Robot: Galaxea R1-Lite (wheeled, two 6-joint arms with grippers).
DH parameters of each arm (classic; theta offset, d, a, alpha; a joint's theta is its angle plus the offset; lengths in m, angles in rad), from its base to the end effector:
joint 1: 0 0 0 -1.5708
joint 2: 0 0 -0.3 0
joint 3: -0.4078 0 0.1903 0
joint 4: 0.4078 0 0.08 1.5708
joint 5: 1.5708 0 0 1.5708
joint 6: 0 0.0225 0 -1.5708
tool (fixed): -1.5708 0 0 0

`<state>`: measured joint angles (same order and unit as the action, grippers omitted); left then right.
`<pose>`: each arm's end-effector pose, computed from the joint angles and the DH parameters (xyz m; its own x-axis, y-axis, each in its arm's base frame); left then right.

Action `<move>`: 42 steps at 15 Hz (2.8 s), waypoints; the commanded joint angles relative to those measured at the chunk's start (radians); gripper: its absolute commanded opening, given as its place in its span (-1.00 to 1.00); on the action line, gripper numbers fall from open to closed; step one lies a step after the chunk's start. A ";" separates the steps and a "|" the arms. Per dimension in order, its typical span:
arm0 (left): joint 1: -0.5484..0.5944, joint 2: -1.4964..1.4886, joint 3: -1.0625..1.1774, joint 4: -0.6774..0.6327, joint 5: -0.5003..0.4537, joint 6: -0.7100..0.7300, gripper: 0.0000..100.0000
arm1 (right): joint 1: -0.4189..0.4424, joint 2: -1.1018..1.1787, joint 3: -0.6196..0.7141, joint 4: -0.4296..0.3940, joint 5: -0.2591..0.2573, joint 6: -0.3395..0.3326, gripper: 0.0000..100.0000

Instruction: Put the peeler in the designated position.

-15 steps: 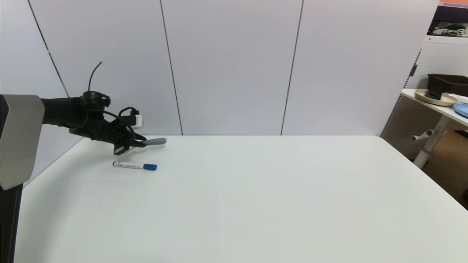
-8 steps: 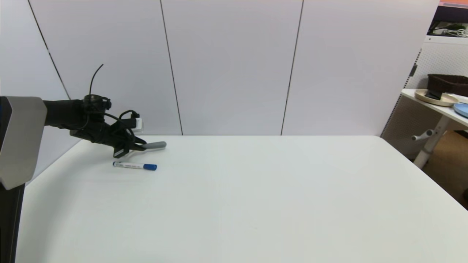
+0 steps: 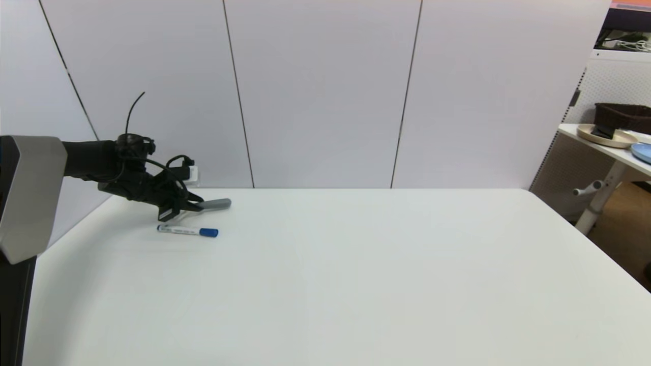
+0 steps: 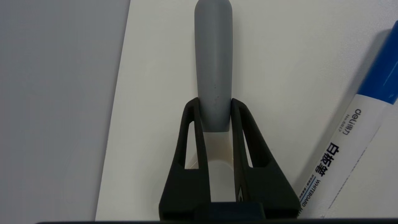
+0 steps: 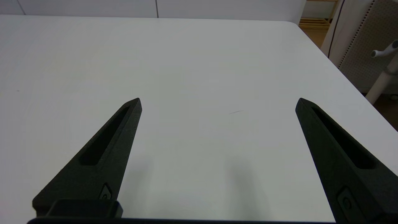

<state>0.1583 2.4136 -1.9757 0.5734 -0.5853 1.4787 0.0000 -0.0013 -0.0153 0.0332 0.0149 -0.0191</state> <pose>0.4627 0.0613 0.1102 0.5240 -0.4758 -0.7065 0.8479 0.2130 0.4854 -0.0241 0.0003 0.0763 0.9998 0.0149 -0.0166 -0.0152 0.9997 -0.0188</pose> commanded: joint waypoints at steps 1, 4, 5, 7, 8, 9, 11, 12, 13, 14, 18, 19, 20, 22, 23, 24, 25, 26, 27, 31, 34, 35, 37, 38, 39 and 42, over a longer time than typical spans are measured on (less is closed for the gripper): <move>0.001 -0.002 0.000 0.003 -0.004 0.008 1.00 | 0.000 0.000 0.000 0.001 0.000 -0.001 1.00; 0.000 -0.011 0.000 0.003 -0.004 0.008 1.00 | 0.000 0.000 0.000 0.001 0.000 -0.001 1.00; 0.000 -0.030 0.000 0.005 -0.004 0.011 1.00 | 0.000 0.000 0.000 0.001 0.000 -0.001 1.00; -0.006 -0.103 0.005 0.023 -0.001 0.012 1.00 | 0.000 0.000 0.000 0.001 0.000 -0.001 1.00; -0.013 -0.159 0.012 0.062 -0.001 0.012 1.00 | 0.000 0.000 0.000 0.001 0.000 -0.001 1.00; -0.017 -0.223 0.018 0.112 0.004 0.014 1.00 | 0.000 0.000 0.000 0.001 0.000 -0.001 1.00; -0.022 -0.364 0.074 0.210 0.018 0.003 1.00 | 0.000 0.000 0.000 0.001 0.000 -0.001 1.00; -0.022 -0.444 0.132 0.226 0.019 -0.006 1.00 | 0.000 0.000 0.000 0.001 0.000 -0.001 1.00; -0.022 -0.533 0.209 0.224 0.019 -0.037 1.00 | 0.000 0.000 0.000 0.001 0.000 -0.001 1.00; -0.022 -0.646 0.304 0.221 0.021 -0.101 1.00 | 0.000 0.000 0.000 0.001 0.000 -0.001 1.00; -0.023 -1.044 0.597 0.210 0.073 -0.436 1.00 | 0.000 0.000 0.000 0.001 0.000 -0.001 1.00; -0.029 -1.136 0.658 0.200 0.104 -0.506 1.00 | 0.000 0.000 0.000 0.001 0.000 -0.001 1.00; -0.036 -1.259 0.735 0.186 0.148 -0.595 1.00 | 0.000 0.000 0.000 0.001 0.000 -0.001 1.00; -0.057 -1.432 0.873 0.138 0.160 -0.745 1.00 | 0.000 0.000 0.000 0.001 0.000 -0.001 1.00; -0.088 -1.510 0.948 0.094 0.163 -0.830 1.00 | 0.000 0.000 0.000 0.001 0.000 -0.001 1.00; -0.117 -1.593 1.017 0.042 0.171 -0.917 1.00 | 0.000 0.000 0.000 0.001 0.000 -0.001 1.00; -0.128 -1.674 1.088 -0.010 0.208 -0.988 1.00 | 0.000 0.000 0.000 0.001 0.000 -0.001 1.00; -0.131 -1.769 1.178 -0.079 0.246 -1.040 1.00 | 0.000 0.000 0.000 0.001 0.000 -0.001 1.00; -0.135 -1.840 1.258 -0.148 0.265 -1.077 1.00 | 0.000 0.000 0.000 0.001 0.000 -0.001 1.00; -0.172 -2.098 1.520 -0.285 0.282 -1.154 1.00 | 0.000 0.000 0.000 0.001 0.000 -0.001 1.00; -0.178 -2.237 1.632 -0.290 0.311 -1.180 1.00 | 0.000 0.000 0.000 0.001 0.000 -0.001 1.00; -0.175 -2.274 1.669 -0.294 0.314 -1.190 1.00 | 0.000 0.000 0.000 0.001 0.000 -0.001 1.00; -0.172 -2.377 1.781 -0.362 0.315 -1.238 1.00 | 0.000 0.000 0.000 0.001 0.000 -0.001 1.00; -0.171 -2.415 1.833 -0.405 0.323 -1.249 1.00 | 0.000 0.000 0.000 0.001 0.000 -0.001 1.00; -0.171 -2.414 1.879 -0.454 0.351 -1.255 1.00 | 0.000 0.000 0.000 0.001 0.000 -0.001 1.00; -0.171 -2.414 1.976 -0.570 0.544 -1.281 1.00 | 0.000 0.000 0.000 -0.001 0.000 -0.001 1.00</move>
<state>-0.0128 0.0226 -0.0745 0.0504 -0.1438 0.2106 0.0000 -0.0013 -0.0153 0.0336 0.0149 -0.0196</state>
